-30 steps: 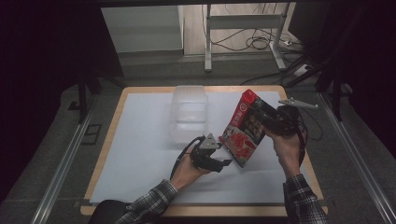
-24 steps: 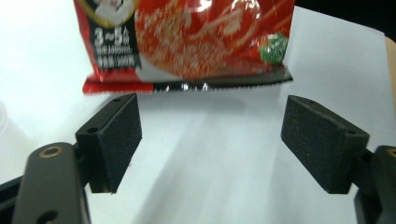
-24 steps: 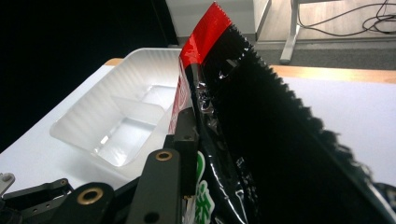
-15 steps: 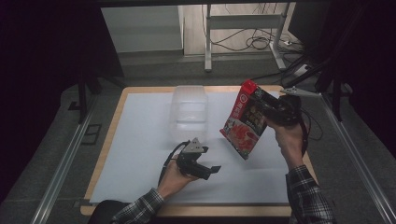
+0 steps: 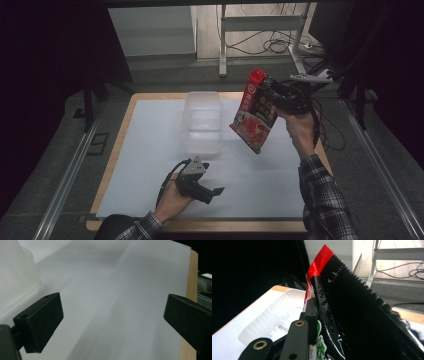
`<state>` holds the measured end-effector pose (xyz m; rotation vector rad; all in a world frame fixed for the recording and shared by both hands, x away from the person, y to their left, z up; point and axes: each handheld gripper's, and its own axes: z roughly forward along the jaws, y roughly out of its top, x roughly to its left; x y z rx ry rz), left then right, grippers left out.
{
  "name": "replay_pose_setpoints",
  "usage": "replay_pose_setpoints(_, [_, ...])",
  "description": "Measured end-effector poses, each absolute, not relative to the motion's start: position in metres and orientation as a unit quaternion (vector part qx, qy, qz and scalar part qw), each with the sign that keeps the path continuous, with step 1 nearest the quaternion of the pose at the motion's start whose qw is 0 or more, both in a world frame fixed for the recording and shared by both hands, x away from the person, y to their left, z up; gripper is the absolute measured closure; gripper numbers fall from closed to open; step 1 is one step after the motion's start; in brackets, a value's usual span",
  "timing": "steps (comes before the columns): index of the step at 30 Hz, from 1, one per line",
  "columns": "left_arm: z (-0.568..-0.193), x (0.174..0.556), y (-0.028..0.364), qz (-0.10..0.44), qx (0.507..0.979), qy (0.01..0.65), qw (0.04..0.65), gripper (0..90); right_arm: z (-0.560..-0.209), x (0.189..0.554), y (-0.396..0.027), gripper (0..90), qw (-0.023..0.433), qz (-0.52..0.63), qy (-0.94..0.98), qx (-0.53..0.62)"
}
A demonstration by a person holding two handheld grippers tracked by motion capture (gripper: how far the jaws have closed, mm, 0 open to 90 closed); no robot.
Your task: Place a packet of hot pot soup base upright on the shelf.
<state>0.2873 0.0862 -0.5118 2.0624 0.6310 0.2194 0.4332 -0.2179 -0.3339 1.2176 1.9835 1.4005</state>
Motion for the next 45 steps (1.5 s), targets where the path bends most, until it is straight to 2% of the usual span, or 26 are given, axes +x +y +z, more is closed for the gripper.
replay_pose_setpoints(16, [-0.516,0.280,0.099,0.089,0.842,0.260,0.464,0.3,-0.326,0.483,-0.172,71.9,0.207,0.522,0.718,0.412])
replay_pose_setpoints(31, [-0.517,0.280,0.099,0.094,0.848,0.251,0.458,0.3,-0.335,0.526,-0.139,72.0,0.210,0.527,0.716,0.407])
replay_pose_setpoints(45, [-0.518,0.277,0.094,0.093,0.861,0.231,0.443,0.3,-0.343,0.552,-0.107,72.0,0.217,0.526,0.722,0.393])
